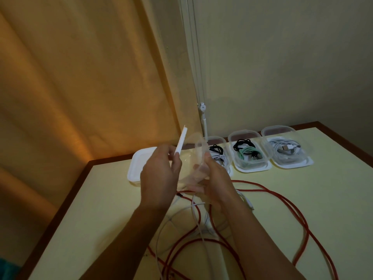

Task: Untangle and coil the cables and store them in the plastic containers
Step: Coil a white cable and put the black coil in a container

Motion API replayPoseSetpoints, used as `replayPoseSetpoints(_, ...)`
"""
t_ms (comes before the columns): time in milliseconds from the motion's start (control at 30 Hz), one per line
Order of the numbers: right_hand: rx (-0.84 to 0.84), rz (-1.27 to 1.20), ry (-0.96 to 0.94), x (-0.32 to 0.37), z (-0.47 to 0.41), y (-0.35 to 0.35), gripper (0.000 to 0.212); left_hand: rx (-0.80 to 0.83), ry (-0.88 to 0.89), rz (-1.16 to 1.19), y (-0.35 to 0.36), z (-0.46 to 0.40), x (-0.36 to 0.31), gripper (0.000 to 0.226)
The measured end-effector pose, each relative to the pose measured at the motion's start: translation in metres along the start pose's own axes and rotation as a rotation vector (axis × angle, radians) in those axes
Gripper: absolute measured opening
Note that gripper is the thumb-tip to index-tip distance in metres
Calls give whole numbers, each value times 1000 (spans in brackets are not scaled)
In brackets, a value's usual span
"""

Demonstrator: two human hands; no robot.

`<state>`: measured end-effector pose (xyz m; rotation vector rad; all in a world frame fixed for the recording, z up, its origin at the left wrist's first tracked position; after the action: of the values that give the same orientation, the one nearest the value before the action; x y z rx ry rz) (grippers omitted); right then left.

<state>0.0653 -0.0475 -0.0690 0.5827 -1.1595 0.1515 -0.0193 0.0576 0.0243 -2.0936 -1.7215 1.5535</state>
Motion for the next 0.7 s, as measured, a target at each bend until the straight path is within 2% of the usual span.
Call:
replayPoseSetpoints(67, -32, -32, 11, 1, -1, -4, 28, -22, 45, 24, -9, -9, 0, 8)
replayPoseSetpoints(200, -123, -136, 11, 5, -6, -18, 47, -74, 129, -54, -18, -18, 5, 6)
replayPoseSetpoints(267, -140, -181, -8, 12, -7, -23, 45, -58, 129, -101, -13, -17, 11, 8)
replayPoseSetpoints(367, -181, -302, -53, 22, -7, -32, 48, 30, 129, -182, 6, -11, 25, 9)
replayPoseSetpoints(467, -201, -376, -104, 29, -5, -39, 42, 196, 142, -281, 34, -3, 39, 12)
replayPoseSetpoints(533, -198, -391, -127, 32, -5, -41, 37, 289, 145, -358, 53, 0, 49, 19)
replayPoseSetpoints(700, -180, -361, -90, 28, -7, -36, 47, 406, 165, -523, 83, -4, 69, 31)
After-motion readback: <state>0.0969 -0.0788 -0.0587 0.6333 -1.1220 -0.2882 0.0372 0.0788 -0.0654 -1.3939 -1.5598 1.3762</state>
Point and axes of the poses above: each hand's wrist, its own z-axis away from the middle knuckle, its own y-axis out of the palm, x = y × z, the point moved 6 cm from there along -z, towards the middle knuckle, and after that the axes turned 10 degrees about z, right-handed, at the moved point
